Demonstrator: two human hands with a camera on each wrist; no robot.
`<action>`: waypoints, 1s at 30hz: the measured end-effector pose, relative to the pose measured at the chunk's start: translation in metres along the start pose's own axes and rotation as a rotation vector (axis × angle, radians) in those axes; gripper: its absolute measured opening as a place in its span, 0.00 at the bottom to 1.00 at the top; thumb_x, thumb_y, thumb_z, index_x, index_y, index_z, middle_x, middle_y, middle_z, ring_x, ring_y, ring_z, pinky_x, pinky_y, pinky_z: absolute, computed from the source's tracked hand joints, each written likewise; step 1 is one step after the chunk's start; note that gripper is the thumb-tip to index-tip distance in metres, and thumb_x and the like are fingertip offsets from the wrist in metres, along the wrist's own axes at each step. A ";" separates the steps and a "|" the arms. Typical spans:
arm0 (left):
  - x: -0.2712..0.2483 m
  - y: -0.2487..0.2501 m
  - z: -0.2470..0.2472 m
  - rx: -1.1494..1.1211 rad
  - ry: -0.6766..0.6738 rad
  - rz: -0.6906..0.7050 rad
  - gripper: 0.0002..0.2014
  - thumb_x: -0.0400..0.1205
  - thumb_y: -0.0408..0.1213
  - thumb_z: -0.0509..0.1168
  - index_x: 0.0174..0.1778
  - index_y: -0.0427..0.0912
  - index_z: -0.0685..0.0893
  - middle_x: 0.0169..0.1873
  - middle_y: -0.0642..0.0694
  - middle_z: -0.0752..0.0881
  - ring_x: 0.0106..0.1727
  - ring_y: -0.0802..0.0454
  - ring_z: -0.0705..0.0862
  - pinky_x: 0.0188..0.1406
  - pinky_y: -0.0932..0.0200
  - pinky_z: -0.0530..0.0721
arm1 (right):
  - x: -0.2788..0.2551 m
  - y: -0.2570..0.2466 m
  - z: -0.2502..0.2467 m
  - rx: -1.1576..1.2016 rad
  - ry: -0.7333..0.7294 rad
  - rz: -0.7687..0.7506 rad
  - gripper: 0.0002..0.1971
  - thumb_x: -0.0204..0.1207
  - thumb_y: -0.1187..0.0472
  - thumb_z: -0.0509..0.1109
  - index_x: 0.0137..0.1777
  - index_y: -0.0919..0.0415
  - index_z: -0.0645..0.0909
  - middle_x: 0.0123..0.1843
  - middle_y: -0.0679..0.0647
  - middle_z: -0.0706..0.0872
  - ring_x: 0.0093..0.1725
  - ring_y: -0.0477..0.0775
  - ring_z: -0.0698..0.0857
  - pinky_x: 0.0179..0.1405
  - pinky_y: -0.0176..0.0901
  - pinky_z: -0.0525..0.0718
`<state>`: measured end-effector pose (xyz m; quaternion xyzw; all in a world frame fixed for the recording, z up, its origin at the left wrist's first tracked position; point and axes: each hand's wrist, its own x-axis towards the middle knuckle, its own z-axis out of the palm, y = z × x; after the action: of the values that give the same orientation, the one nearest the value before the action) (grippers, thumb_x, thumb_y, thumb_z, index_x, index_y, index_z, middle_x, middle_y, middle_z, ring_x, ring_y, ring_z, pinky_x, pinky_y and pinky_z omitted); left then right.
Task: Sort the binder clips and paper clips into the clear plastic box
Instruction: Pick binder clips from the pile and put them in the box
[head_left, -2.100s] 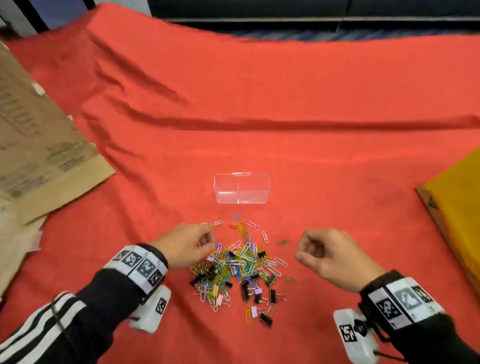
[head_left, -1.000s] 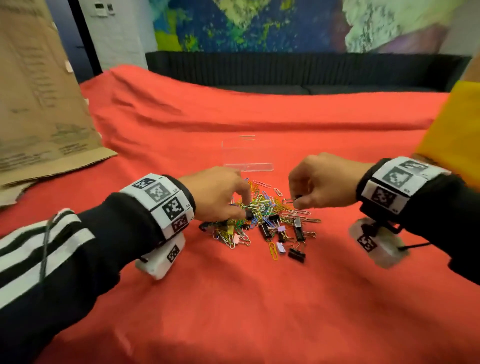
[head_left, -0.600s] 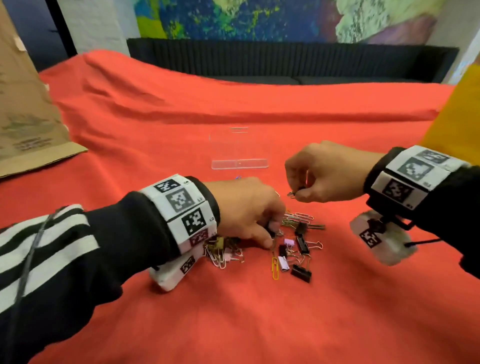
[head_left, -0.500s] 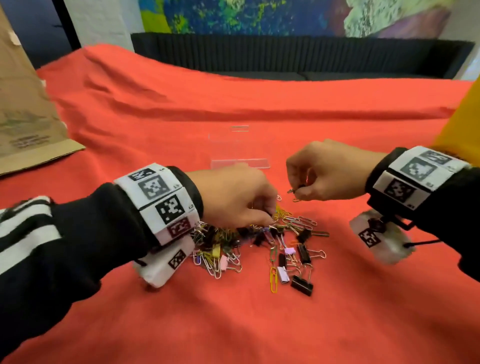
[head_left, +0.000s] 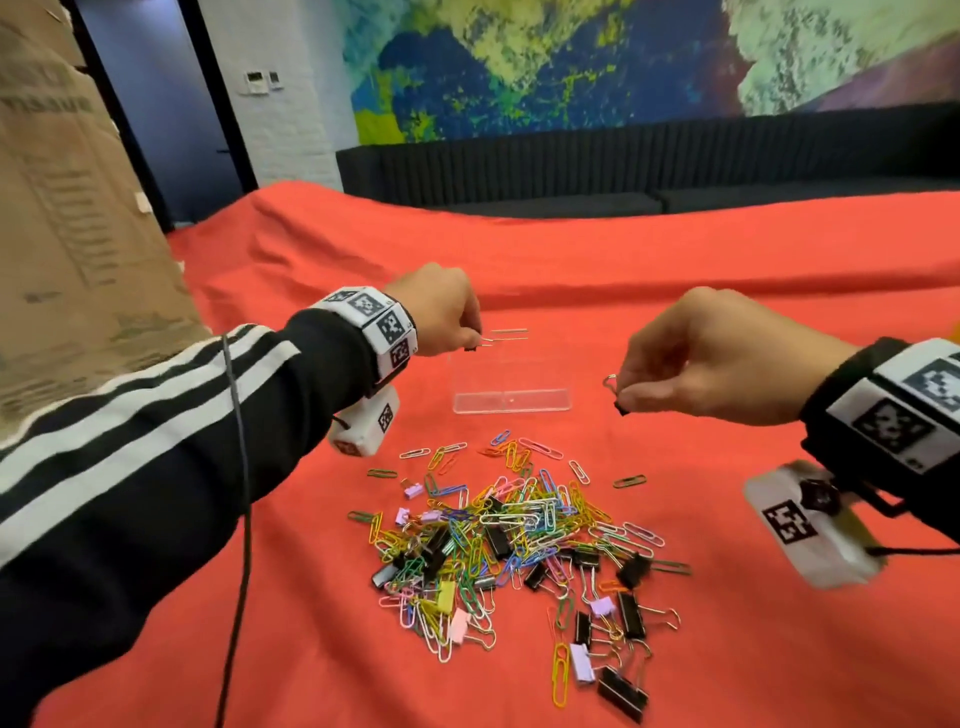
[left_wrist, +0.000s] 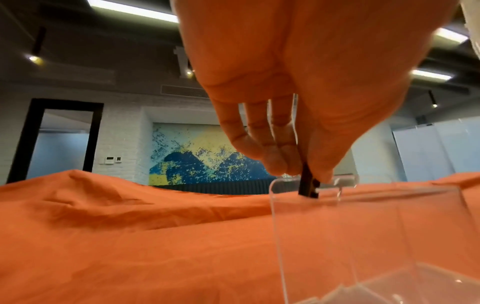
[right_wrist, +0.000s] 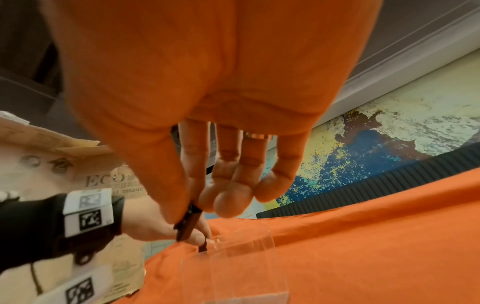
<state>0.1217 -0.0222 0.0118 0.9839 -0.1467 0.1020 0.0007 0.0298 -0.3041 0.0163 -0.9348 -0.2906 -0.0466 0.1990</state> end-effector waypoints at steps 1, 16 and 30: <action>0.002 -0.002 0.004 0.010 -0.013 0.007 0.06 0.74 0.47 0.75 0.43 0.53 0.94 0.37 0.53 0.93 0.41 0.51 0.90 0.47 0.50 0.89 | 0.006 0.001 0.001 0.014 0.020 0.004 0.02 0.68 0.53 0.80 0.35 0.48 0.91 0.30 0.45 0.91 0.32 0.47 0.88 0.38 0.44 0.86; -0.159 0.008 0.017 -0.168 -0.465 0.420 0.35 0.63 0.72 0.75 0.64 0.62 0.80 0.51 0.62 0.81 0.46 0.69 0.81 0.48 0.72 0.79 | 0.137 -0.038 0.054 -0.095 0.199 0.027 0.08 0.72 0.52 0.78 0.45 0.55 0.94 0.28 0.42 0.82 0.46 0.56 0.86 0.49 0.41 0.82; -0.136 0.002 0.026 -0.378 -0.351 0.363 0.10 0.76 0.47 0.78 0.53 0.58 0.89 0.36 0.62 0.88 0.37 0.66 0.86 0.37 0.72 0.78 | 0.015 -0.045 0.089 -0.122 -0.440 -0.095 0.19 0.68 0.44 0.82 0.60 0.39 0.85 0.49 0.38 0.86 0.42 0.38 0.85 0.43 0.36 0.79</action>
<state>-0.0013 0.0142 -0.0409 0.9268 -0.3341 -0.0999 0.1398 0.0144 -0.2273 -0.0471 -0.9180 -0.3674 0.1313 0.0714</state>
